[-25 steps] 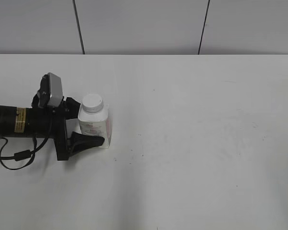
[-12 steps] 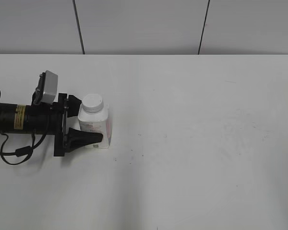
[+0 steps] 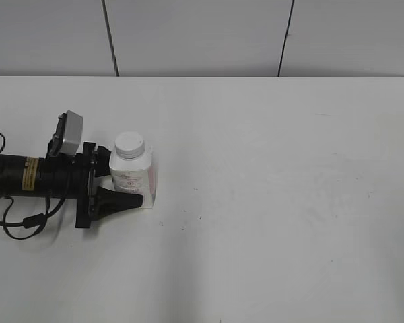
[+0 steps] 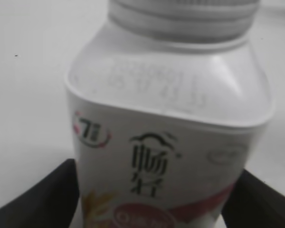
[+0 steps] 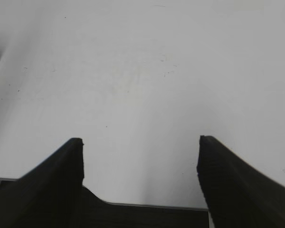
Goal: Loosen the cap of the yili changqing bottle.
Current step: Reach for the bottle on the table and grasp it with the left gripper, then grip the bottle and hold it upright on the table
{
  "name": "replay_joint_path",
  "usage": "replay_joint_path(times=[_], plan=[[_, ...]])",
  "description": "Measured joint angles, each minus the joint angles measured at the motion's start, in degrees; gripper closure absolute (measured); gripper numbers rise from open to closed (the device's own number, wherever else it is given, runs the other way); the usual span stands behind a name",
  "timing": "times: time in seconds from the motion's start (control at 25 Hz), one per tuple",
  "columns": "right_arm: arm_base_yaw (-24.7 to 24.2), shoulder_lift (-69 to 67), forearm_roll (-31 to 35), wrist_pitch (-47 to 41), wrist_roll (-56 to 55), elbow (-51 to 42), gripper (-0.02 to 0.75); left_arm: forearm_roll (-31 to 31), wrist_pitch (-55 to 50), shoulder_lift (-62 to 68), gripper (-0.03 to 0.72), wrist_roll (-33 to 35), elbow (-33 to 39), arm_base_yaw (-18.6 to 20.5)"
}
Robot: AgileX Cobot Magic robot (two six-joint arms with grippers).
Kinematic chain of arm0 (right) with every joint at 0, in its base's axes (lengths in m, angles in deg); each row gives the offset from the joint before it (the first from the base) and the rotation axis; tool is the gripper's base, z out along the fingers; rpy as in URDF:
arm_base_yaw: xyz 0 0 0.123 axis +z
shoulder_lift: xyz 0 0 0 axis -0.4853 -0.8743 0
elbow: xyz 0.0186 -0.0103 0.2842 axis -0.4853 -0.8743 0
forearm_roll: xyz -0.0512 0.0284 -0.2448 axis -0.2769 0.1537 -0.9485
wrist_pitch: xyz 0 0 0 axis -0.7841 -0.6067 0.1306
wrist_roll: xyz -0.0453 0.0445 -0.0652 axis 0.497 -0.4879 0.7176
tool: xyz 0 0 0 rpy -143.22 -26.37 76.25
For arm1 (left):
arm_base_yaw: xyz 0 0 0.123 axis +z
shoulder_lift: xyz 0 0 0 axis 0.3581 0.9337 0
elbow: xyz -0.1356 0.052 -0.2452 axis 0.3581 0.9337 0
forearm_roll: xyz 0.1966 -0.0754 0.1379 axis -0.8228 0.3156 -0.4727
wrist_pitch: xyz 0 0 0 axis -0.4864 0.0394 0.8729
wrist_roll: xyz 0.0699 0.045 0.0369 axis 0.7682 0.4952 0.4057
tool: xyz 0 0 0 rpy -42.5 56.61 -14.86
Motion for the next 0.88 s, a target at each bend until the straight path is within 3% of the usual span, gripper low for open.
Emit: replay_joint_path(times=[0.4, 0.68, 0.88], plan=[[0.0, 0.0, 0.0, 0.0, 0.0, 0.0, 0.152, 1.3, -0.2, 0.1, 0.311, 0.0, -0.9, -1.6], [0.0, 0.0, 0.0, 0.0, 0.0, 0.0, 0.152, 1.8, -0.4, 0.2, 0.322, -0.7, -0.9, -3.0], [0.0, 0.0, 0.0, 0.0, 0.0, 0.0, 0.152, 1.8, -1.7, -1.0, 0.323, -1.0, -1.0, -6.6]])
